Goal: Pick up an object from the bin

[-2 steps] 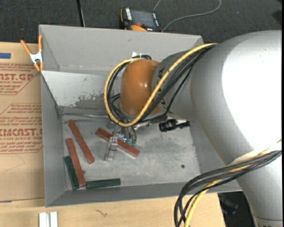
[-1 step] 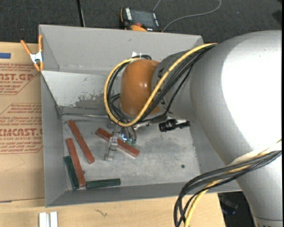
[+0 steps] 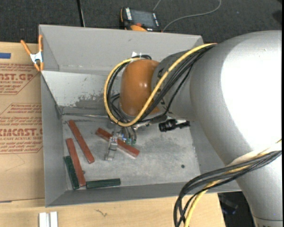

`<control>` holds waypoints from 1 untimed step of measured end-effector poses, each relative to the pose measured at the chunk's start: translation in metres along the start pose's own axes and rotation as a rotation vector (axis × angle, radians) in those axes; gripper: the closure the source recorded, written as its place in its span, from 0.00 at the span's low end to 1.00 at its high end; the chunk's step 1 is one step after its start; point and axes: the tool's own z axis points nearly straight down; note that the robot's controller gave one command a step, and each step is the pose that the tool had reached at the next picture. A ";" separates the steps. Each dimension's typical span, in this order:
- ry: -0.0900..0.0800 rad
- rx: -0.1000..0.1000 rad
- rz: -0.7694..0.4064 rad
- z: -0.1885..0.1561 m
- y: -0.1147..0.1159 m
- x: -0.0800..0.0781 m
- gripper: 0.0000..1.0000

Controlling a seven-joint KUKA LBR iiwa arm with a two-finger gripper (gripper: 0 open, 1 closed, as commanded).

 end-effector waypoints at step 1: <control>0.000 0.000 0.000 0.000 0.000 0.000 0.00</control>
Offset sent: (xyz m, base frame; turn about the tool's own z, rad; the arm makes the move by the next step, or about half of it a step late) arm 0.0000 0.0000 0.0000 0.0000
